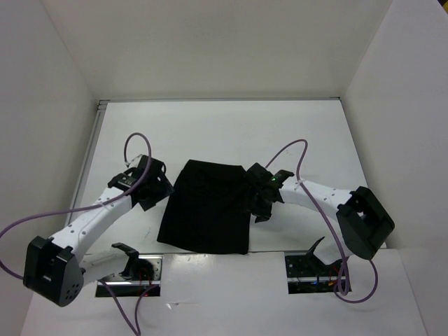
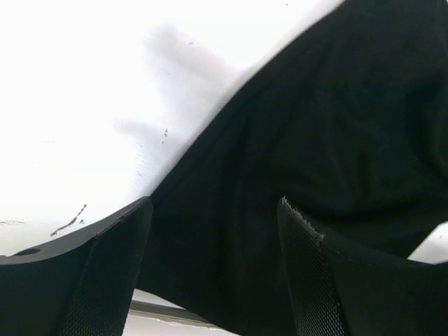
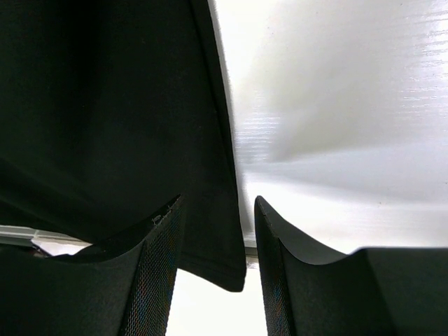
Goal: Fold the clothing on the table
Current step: Fold the skirt
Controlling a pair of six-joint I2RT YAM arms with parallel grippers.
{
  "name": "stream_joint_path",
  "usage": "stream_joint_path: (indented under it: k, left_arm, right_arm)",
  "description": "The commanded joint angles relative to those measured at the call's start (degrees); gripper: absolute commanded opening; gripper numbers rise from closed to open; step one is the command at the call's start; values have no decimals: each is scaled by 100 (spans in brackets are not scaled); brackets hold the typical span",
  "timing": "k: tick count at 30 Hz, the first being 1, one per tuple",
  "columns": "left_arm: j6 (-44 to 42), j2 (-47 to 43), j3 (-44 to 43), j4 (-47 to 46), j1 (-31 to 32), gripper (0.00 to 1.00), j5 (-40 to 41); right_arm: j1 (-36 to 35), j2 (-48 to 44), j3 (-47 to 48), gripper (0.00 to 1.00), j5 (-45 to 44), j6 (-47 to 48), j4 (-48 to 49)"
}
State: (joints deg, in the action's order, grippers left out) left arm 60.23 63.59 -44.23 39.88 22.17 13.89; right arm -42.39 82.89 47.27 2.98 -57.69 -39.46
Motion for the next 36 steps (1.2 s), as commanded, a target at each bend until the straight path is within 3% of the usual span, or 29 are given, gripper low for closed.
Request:
stream_joint_path:
  k: [1, 7, 13, 16, 21, 22, 26, 31, 33, 36]
  left_arm:
    - [42, 397, 116, 117, -82, 79, 0]
    - [42, 1409, 168, 38, -82, 75, 0]
    - [-10, 1603, 318, -181, -82, 73, 0]
    - [-72, 1839, 380, -244, -82, 68, -176]
    - [-125, 1894, 380, -314, 33, 41, -228]
    - [-177, 1894, 380, -366, 33, 29, -229]
    - [-230, 1894, 380, -367, 33, 0, -281]
    - [-231, 1894, 380, -367, 33, 0, -334]
    - [-231, 1894, 380, -367, 33, 0, -334]
    - [-283, 1894, 380, -367, 33, 0, -334]
  right_arm:
    - [-67, -168, 2, 50, -26, -93, -132]
    - [-67, -168, 2, 50, -26, -93, -185]
    - [-67, -282, -121, 50, -26, -146, -185]
    - [-67, -344, -174, 50, -26, -146, -185]
    - [-67, -266, -174, 51, 27, -146, -71]
    - [-67, -213, -174, 51, 79, -146, 8]
    - [-67, 95, -226, 51, 141, -146, 316]
    - [-67, 552, -174, 47, 194, -146, 571]
    - [-67, 640, -112, 41, 194, -94, 623]
    - [-67, 815, -112, 24, 194, -93, 685]
